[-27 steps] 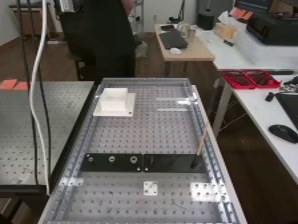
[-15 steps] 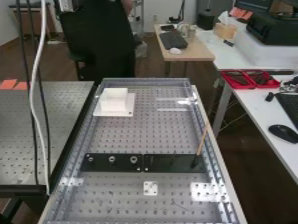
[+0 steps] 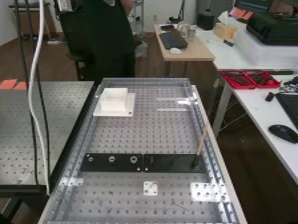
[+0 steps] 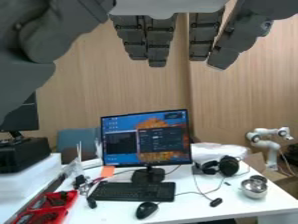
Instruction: Grab the drill bit and place it in the clear container
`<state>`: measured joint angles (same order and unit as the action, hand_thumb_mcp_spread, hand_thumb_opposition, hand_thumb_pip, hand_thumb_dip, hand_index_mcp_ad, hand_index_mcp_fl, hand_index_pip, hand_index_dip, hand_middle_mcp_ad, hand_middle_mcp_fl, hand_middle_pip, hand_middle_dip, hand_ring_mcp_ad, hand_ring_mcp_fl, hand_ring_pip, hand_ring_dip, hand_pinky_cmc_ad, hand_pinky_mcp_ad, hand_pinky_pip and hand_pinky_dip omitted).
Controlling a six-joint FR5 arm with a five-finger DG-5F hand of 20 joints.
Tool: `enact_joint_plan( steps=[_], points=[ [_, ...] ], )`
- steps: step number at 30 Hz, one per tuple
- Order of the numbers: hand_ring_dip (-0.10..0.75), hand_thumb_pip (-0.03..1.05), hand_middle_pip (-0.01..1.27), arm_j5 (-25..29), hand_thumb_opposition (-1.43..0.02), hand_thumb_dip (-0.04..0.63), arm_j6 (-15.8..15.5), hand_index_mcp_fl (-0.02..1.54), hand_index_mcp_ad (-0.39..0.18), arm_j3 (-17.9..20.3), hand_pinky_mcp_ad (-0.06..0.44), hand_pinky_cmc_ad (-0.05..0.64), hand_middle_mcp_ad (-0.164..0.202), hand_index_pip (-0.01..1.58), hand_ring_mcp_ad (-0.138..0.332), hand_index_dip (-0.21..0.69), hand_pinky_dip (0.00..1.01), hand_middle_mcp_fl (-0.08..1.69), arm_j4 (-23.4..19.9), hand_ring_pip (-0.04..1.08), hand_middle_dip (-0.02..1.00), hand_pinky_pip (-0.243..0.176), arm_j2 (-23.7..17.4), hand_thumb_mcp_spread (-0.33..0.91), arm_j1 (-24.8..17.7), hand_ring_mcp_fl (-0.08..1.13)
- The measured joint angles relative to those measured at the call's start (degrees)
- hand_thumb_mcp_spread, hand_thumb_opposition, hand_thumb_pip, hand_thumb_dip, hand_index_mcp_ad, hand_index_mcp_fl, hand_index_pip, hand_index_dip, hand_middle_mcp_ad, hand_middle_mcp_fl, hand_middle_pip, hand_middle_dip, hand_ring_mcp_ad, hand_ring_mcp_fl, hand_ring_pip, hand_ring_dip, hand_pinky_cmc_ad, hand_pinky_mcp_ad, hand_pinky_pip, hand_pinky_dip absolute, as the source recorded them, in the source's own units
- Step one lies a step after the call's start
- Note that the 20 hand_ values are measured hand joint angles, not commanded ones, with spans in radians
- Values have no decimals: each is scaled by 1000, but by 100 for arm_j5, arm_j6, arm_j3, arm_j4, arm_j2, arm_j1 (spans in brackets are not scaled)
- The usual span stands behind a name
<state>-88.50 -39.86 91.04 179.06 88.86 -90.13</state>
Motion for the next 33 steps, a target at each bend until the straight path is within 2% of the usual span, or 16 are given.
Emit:
enact_joint_plan(
  steps=[4,10,16,19,21,33],
  points=[
    [-54,134,159,-4,-682,7,20,72,38,16,157,365,44,96,202,-103,199,37,4,103,5,-61,9,103,12,12],
    [-54,138,159,-20,-681,7,6,75,40,115,166,361,44,96,202,-101,206,37,-68,113,5,-61,67,101,55,12],
    [-54,164,159,61,-698,7,-156,72,42,404,166,370,45,96,215,-101,215,37,-399,113,5,-63,127,101,110,10],
    [-54,173,161,159,-696,7,-62,72,42,500,168,375,45,99,215,-91,215,37,-501,113,5,-63,233,101,175,10],
    [-54,215,161,164,-695,7,23,72,42,577,166,375,45,98,215,-82,215,37,-584,113,5,-63,329,101,244,10],
    [-54,237,157,440,-709,7,361,72,42,891,169,375,45,94,216,-44,229,37,-916,113,7,-63,726,120,422,10]
  ],
)
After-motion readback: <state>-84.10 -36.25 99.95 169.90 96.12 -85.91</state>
